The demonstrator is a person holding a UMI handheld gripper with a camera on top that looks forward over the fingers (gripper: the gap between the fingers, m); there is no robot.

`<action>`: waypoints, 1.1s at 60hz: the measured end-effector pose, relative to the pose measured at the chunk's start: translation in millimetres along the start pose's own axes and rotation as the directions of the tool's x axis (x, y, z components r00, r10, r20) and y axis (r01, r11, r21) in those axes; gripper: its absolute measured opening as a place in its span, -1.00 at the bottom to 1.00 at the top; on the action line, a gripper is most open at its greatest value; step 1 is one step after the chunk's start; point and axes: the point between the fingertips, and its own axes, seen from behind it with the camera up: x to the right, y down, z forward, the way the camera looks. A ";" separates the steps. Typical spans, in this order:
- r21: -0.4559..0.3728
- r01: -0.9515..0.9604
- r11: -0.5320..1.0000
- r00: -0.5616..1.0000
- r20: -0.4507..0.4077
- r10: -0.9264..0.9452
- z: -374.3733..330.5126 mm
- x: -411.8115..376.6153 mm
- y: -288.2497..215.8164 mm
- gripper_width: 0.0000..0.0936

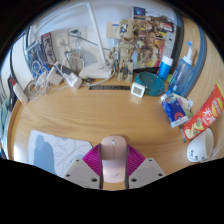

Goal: Arrange mouse

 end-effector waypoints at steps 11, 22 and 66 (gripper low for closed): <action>0.161 -0.040 0.986 0.999 0.000 0.040 -69.1 -12.3 -80.4 -0.39; 0.359 -0.044 0.932 0.999 0.038 0.033 -169.3 -55.6 -174.8 -0.39; 0.010 -0.012 1.000 1.000 0.029 0.012 -26.4 -179.1 38.0 -0.36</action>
